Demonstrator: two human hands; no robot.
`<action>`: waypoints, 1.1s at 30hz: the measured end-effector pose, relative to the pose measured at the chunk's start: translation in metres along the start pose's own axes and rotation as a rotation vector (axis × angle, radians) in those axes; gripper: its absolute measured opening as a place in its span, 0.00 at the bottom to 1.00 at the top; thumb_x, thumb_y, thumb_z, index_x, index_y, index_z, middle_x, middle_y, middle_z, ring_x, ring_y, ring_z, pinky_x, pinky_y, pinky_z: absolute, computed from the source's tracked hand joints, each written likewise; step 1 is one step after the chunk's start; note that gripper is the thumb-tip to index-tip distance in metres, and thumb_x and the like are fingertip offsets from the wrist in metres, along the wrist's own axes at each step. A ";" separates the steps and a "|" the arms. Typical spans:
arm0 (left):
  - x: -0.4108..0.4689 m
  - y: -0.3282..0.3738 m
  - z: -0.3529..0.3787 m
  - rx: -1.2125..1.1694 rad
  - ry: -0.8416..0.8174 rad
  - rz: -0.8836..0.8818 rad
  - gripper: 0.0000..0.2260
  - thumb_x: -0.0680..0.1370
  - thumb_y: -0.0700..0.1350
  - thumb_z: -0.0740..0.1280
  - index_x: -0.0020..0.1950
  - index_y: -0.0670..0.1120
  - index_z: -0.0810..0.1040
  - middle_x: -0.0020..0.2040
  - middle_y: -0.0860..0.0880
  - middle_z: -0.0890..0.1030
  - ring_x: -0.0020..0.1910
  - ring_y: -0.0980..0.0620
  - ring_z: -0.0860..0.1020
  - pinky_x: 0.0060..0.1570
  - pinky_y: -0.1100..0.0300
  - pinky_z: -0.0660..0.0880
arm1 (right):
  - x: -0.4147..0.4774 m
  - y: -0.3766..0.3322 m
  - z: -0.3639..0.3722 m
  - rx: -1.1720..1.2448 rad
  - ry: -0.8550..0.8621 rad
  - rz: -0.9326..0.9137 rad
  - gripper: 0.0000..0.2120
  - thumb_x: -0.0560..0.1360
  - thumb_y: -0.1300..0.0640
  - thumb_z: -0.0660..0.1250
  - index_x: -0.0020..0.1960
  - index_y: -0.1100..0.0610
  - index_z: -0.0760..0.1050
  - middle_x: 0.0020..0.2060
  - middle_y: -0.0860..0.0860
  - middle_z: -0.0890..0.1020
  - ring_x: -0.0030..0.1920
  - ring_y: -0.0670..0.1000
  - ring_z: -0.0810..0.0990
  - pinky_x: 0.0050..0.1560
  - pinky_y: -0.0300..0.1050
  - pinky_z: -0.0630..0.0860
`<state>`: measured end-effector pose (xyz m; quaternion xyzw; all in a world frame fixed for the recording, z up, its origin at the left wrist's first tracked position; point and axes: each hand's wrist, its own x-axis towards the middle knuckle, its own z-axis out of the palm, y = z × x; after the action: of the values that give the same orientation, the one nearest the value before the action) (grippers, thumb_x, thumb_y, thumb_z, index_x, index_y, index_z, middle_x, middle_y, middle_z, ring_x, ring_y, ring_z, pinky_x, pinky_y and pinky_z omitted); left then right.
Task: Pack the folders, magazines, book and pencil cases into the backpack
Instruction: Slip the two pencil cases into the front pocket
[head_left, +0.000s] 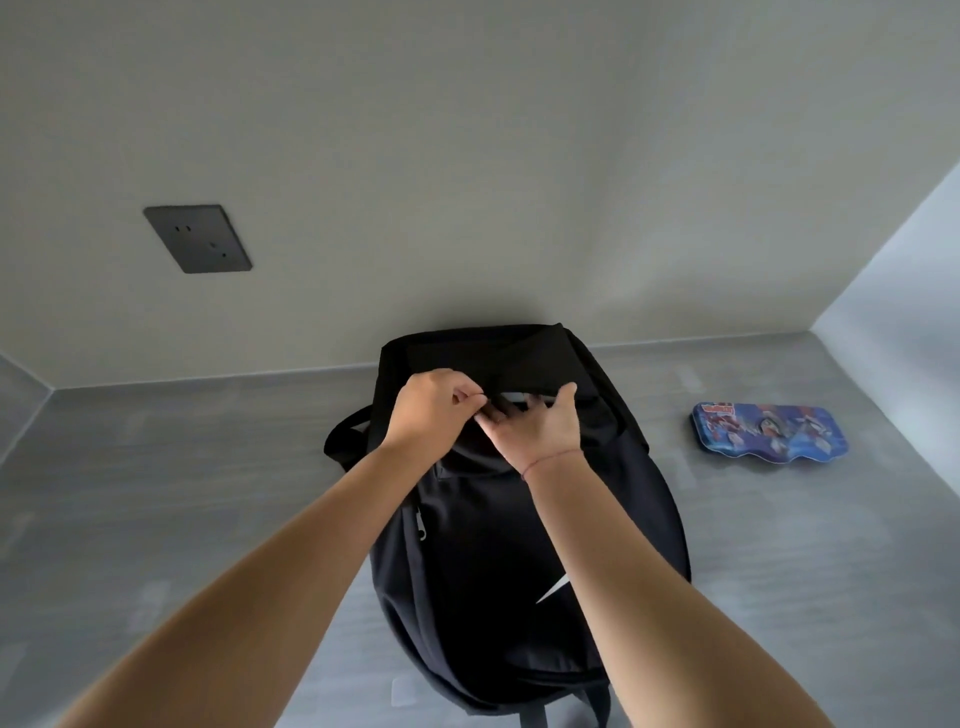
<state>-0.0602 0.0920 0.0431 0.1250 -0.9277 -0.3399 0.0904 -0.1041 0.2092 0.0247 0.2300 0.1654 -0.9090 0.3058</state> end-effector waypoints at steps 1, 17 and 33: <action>0.001 0.001 0.000 0.002 0.002 0.001 0.06 0.76 0.44 0.69 0.49 0.46 0.84 0.46 0.51 0.83 0.43 0.58 0.77 0.46 0.64 0.73 | 0.003 0.000 0.006 -0.024 -0.009 0.014 0.35 0.75 0.33 0.50 0.73 0.54 0.62 0.72 0.59 0.64 0.73 0.62 0.61 0.73 0.58 0.57; 0.026 0.108 0.102 -0.253 -0.099 0.151 0.05 0.76 0.45 0.67 0.48 0.46 0.82 0.44 0.53 0.82 0.43 0.56 0.79 0.46 0.63 0.76 | -0.047 -0.154 -0.079 -0.637 0.173 -0.245 0.15 0.80 0.56 0.54 0.62 0.62 0.73 0.57 0.56 0.77 0.59 0.54 0.75 0.64 0.49 0.69; 0.061 0.165 0.300 -0.282 -0.599 -0.436 0.30 0.76 0.56 0.64 0.73 0.43 0.62 0.72 0.42 0.66 0.68 0.42 0.68 0.67 0.49 0.68 | -0.003 -0.360 -0.203 -1.417 0.964 -0.604 0.32 0.71 0.54 0.70 0.71 0.60 0.63 0.69 0.59 0.69 0.69 0.61 0.66 0.65 0.52 0.67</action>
<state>-0.2219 0.3781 -0.0701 0.2007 -0.8089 -0.4966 -0.2425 -0.2655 0.5730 -0.0867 0.2901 0.8489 -0.4412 0.0218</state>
